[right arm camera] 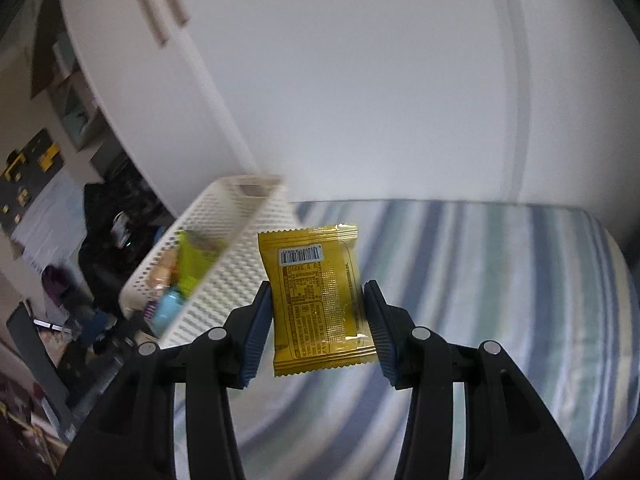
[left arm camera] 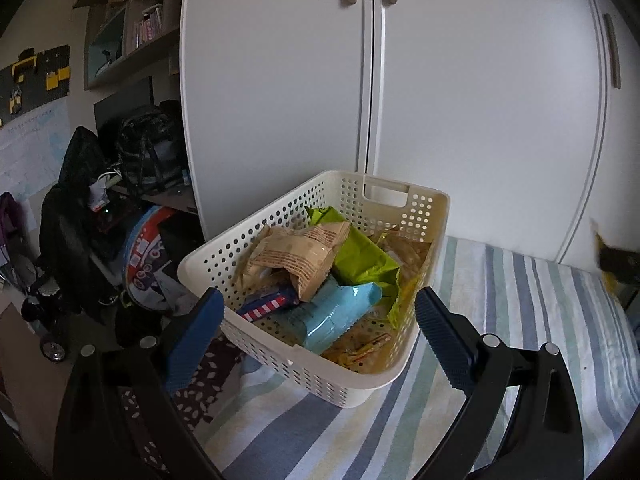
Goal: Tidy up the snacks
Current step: 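Carry the yellow packet into the basket and open the right gripper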
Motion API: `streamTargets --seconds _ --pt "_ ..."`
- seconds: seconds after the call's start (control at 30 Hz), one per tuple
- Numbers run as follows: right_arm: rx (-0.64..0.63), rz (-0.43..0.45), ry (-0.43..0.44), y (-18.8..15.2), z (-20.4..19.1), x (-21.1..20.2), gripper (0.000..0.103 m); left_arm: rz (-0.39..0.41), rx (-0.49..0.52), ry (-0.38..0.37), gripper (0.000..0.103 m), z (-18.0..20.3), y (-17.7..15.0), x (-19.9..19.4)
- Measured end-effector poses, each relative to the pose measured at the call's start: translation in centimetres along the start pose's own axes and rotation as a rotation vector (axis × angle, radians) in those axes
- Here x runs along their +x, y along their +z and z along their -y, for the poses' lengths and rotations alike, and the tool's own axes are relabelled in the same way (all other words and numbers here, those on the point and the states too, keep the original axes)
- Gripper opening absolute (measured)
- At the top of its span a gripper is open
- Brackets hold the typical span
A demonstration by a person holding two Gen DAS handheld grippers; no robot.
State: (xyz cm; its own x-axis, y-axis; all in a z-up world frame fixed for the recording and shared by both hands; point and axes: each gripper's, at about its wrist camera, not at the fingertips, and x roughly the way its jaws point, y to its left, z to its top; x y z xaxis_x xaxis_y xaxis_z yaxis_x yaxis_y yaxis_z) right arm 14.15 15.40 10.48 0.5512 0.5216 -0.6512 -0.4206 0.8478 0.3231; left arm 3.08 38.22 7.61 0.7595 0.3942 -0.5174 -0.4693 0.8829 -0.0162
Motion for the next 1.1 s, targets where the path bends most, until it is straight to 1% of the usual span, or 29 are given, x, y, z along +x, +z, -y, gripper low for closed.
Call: streamTargets --seconds 0.2,0.37,0.43,0.53,0.77,1.03,1.1 --pt "-0.104 -0.015 0.069 2.8 -7.2 3.5 0.047 0.008 -0.024 -0.002 0.097 -0.7 0.1 -0.3" --pt "-0.172 -0.039 0.089 4.0 -11.9 6.2 0.047 -0.002 -0.067 0.003 0.097 -1.8 0.3 -0.2" --pt "-0.197 -0.057 0.086 4.2 -13.3 7.6 0.047 -0.003 -0.083 0.019 0.097 -2.2 0.3 -0.1" --pt "-0.214 -0.082 0.069 4.2 -14.5 9.3 0.047 -0.006 -0.105 0.043 0.097 -3.1 0.4 0.0" --pt "-0.222 -0.117 0.036 3.9 -15.3 12.0 0.047 -0.018 -0.155 0.07 0.097 -4.5 0.4 0.2" --pt "-0.225 -0.131 0.003 4.0 -15.5 13.7 0.047 -0.02 -0.162 0.079 0.097 -4.7 0.4 0.3" --pt "-0.215 -0.129 -0.001 4.2 -15.5 14.1 0.048 -0.024 -0.162 0.082 0.097 -4.7 0.4 0.4"
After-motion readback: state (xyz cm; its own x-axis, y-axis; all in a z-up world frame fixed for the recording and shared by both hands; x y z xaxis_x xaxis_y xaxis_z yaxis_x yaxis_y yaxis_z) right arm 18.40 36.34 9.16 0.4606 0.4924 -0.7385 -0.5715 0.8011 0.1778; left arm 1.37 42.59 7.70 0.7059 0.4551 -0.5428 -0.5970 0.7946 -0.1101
